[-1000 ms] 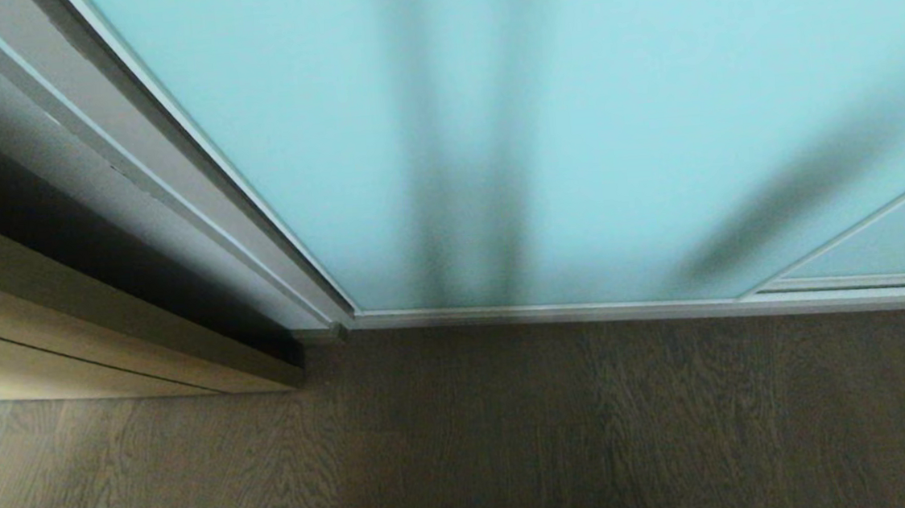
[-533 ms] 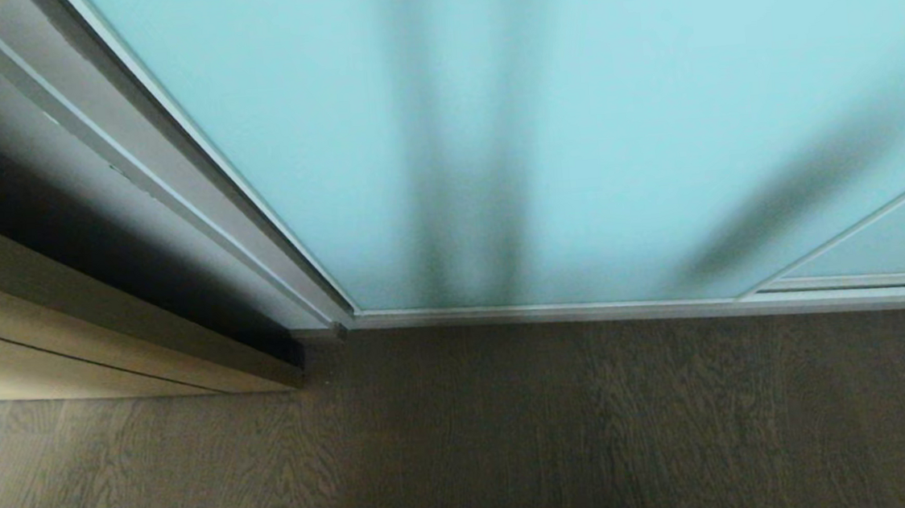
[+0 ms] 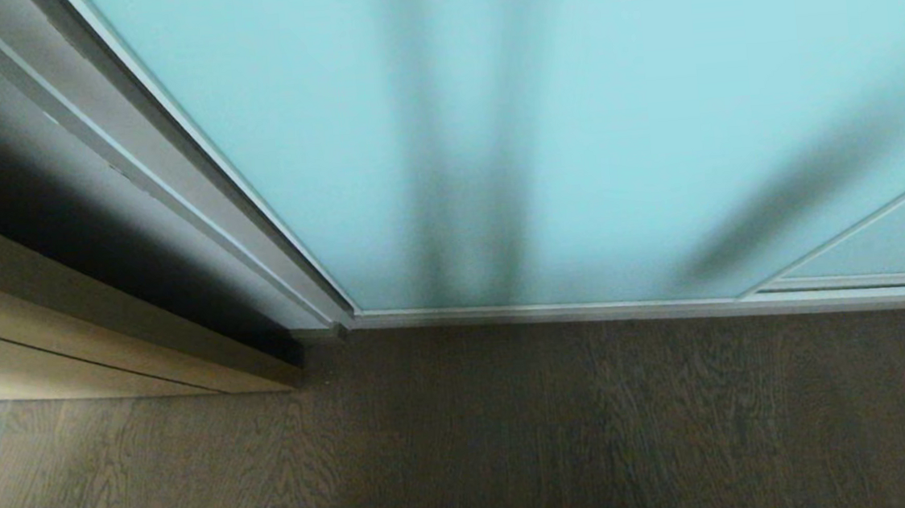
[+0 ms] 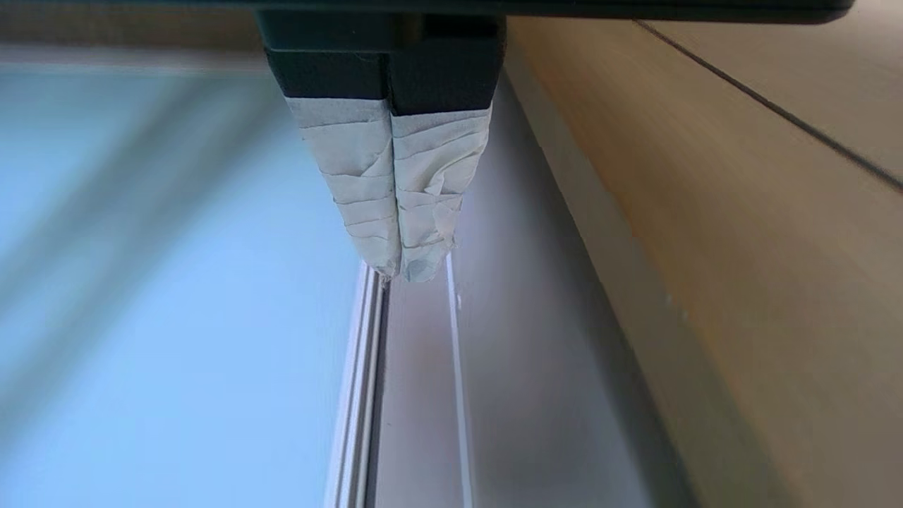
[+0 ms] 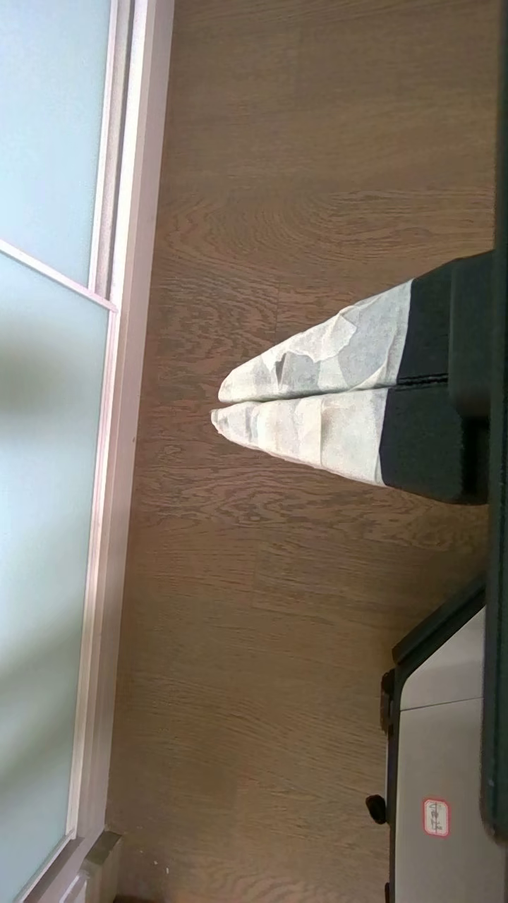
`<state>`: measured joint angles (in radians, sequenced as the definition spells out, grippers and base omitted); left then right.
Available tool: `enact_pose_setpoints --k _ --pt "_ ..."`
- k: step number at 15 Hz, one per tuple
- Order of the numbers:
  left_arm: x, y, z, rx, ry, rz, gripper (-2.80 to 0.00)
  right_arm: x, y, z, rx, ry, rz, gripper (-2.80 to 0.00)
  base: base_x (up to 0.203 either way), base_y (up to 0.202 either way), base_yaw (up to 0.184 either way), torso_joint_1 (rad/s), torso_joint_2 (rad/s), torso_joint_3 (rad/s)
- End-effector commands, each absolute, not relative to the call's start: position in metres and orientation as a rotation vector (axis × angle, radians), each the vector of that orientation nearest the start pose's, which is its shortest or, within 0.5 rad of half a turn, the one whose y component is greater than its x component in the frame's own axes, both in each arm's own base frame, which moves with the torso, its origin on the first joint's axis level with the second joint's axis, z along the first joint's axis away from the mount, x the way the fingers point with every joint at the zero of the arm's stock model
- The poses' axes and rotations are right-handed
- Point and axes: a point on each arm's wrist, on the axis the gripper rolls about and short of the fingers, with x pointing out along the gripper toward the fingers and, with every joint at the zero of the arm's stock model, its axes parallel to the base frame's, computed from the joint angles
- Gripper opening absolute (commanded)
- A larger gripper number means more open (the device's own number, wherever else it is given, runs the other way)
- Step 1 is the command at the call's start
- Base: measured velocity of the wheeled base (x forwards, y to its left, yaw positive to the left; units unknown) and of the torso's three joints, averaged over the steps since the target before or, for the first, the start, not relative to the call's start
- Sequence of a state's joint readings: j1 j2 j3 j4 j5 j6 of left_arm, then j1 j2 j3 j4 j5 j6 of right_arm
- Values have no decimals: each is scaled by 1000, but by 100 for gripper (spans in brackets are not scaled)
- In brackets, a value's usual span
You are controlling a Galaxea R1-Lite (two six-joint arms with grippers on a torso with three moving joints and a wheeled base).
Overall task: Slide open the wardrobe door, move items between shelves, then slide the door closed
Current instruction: Open the door
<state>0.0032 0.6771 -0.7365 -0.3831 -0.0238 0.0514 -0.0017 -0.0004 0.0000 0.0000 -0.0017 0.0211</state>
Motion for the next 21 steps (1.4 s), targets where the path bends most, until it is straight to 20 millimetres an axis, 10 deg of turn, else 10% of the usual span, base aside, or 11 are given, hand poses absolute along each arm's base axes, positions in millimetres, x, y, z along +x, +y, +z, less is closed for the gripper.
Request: enact_pose_setpoints --k 1,7,21 --pt "50 -1 333 79 -335 -20 -280 -23 0 75 21 0 -2 -280 0 0 0 0 0 0" --pt "83 -2 353 235 -212 -72 -280 -23 0 75 21 2 -3 -280 0 0 0 0 0 0" --pt "155 -13 361 -15 -114 -98 -280 -23 0 75 21 0 -3 -280 0 0 0 0 0 0"
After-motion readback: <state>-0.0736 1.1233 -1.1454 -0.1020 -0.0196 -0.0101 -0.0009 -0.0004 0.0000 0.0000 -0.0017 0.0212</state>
